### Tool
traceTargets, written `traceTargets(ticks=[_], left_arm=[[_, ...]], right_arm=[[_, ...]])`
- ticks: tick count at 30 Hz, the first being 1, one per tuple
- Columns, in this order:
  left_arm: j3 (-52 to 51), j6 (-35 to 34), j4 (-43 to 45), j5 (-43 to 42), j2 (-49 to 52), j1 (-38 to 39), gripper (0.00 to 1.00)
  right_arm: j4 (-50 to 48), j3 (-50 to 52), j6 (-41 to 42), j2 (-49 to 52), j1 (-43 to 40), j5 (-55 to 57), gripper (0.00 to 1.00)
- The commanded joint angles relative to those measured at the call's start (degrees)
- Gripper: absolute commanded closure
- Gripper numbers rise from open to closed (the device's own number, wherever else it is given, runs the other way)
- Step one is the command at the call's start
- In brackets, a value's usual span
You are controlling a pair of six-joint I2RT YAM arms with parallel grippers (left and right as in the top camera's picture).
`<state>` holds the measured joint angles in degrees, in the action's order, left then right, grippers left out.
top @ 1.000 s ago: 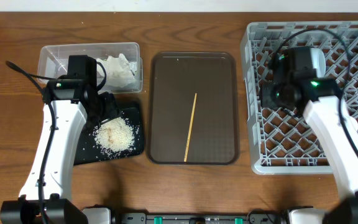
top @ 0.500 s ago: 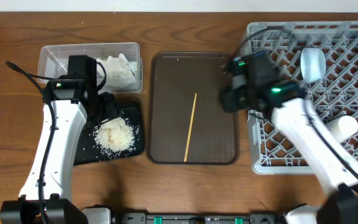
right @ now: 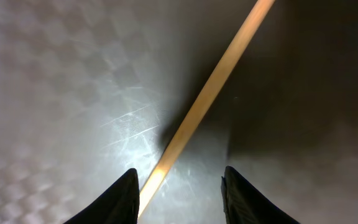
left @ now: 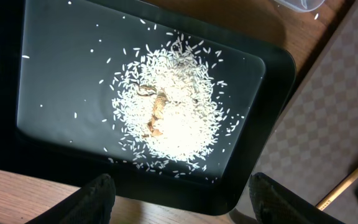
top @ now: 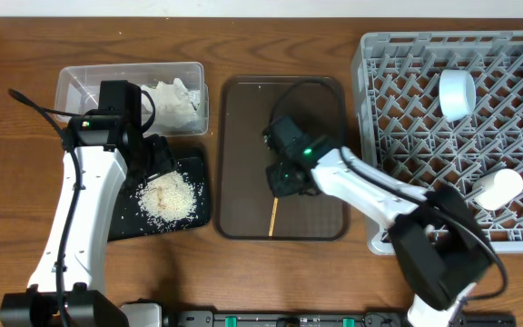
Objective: Sort waste into correct bins and load items into the dishwasher rack
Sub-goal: 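Return the right gripper to the tray and grasp the second chopstick, then carry the second chopstick right and insert it in the rack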
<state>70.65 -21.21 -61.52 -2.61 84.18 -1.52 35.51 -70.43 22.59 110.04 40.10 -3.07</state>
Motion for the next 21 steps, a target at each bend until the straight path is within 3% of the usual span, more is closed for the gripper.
traceTargets(ticks=[1, 5, 14, 21], left_arm=[[-0.3, -0.5, -0.2, 0.3, -0.7, -0.3, 0.28], [-0.3, -0.5, -0.2, 0.3, -0.7, -0.3, 0.28], [-0.3, -0.5, -0.2, 0.3, -0.7, -0.3, 0.28], [-0.4, -0.5, -0.2, 0.3, -0.7, -0.3, 0.28]], right_arm=[[-0.2, -0.2, 4.9, 2.9, 1.3, 2.7, 0.59], [0.2, -0.2, 6.1, 5.2, 1.8, 2.8, 0.61], [5.4, -0.6, 9.1, 4.9, -0.7, 8.9, 0.87], [10.1, -4.9, 8.3, 4.0, -5.7, 8.8, 0.99]])
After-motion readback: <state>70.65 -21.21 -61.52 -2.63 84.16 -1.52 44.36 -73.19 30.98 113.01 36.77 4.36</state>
